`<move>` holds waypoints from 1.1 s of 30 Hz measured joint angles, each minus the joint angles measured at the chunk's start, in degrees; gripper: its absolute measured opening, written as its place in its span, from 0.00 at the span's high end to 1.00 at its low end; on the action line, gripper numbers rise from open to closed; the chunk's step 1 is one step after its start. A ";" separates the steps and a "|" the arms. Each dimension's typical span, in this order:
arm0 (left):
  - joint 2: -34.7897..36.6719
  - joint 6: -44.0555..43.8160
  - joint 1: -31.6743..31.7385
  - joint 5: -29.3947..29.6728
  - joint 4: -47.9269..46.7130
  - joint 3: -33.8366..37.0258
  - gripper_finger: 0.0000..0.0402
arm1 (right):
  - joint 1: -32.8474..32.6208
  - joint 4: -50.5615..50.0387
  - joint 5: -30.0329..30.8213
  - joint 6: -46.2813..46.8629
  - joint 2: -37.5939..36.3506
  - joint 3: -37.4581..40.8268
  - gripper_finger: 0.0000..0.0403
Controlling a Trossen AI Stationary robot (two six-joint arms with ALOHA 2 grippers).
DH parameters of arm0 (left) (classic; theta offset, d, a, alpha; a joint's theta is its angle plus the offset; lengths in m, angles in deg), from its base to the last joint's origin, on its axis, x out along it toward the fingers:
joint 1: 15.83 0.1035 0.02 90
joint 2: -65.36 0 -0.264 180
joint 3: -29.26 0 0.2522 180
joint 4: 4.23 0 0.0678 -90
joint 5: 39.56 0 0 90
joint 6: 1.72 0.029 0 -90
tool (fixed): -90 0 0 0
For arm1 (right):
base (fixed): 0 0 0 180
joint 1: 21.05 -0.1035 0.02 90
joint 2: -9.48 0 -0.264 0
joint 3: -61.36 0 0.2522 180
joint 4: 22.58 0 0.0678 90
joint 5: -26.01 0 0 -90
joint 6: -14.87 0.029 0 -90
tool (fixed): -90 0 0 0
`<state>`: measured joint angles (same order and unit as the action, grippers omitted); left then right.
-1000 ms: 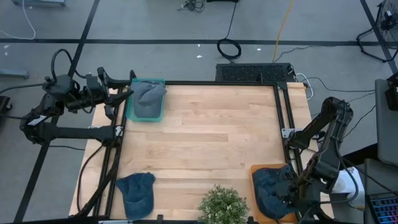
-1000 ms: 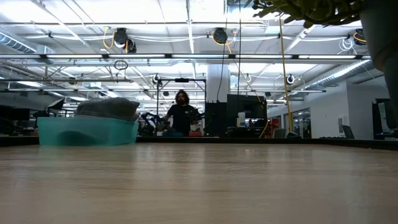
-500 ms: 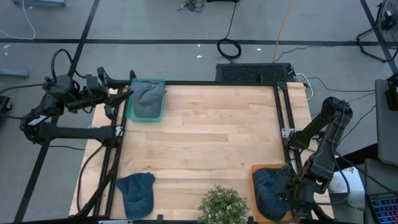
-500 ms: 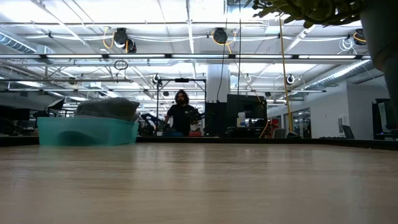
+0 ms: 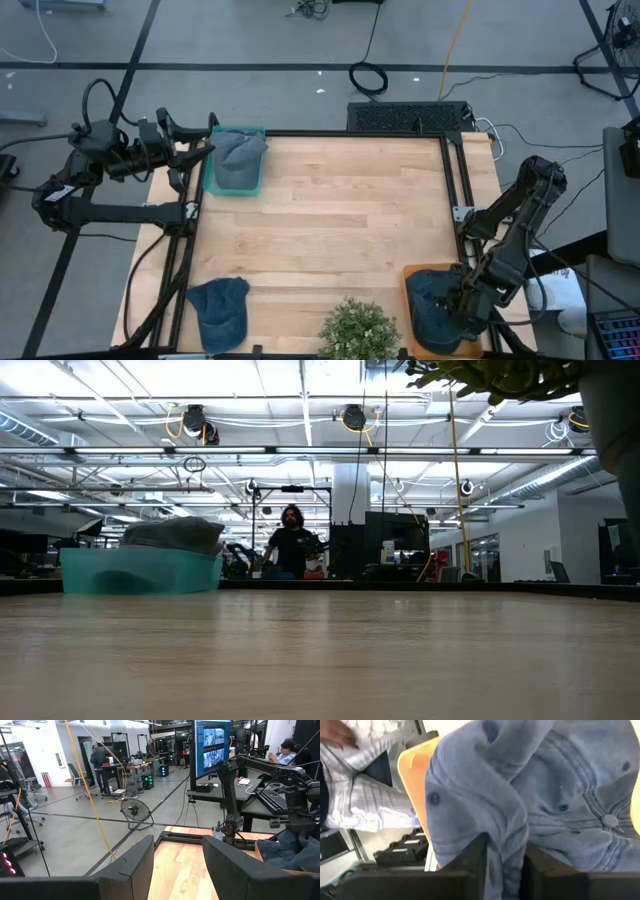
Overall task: Pick & Place hat
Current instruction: Put the top blue cap into the orange bin
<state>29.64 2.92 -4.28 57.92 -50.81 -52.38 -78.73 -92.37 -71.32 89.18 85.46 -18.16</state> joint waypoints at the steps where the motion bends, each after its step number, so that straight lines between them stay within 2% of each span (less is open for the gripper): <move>1: -0.01 0.00 0.01 0.00 0.00 0.00 0.56 | 0.57 -0.02 0.06 0.02 0.00 0.00 0.82; 6: 0.00 0.00 -0.01 -0.01 0.00 0.00 0.56 | 3.87 -0.15 1.56 1.06 0.00 0.00 0.68; 11: -0.01 0.00 -0.01 -0.01 0.00 -0.01 0.56 | 7.52 -0.15 1.35 -4.10 -0.97 0.02 0.59; 18: 0.00 0.00 0.02 -0.02 0.00 -0.02 0.56 | 11.97 -0.18 1.83 -9.03 -5.73 0.02 0.60; 25: -0.02 0.00 -0.01 0.00 0.00 -0.02 0.56 | 13.50 1.04 8.55 -10.54 -12.11 0.02 0.61; 29: -0.01 0.00 -0.01 -0.01 0.00 -0.02 0.56 | 11.85 12.54 11.71 -13.54 -14.72 0.38 0.61; 33: -0.02 0.00 0.00 0.00 0.00 -0.02 0.56 | 7.26 28.08 8.35 -23.63 -13.04 1.65 0.71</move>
<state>29.61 2.92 -4.28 57.92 -50.81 -52.40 -71.47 -64.29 -62.96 65.54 72.42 -16.51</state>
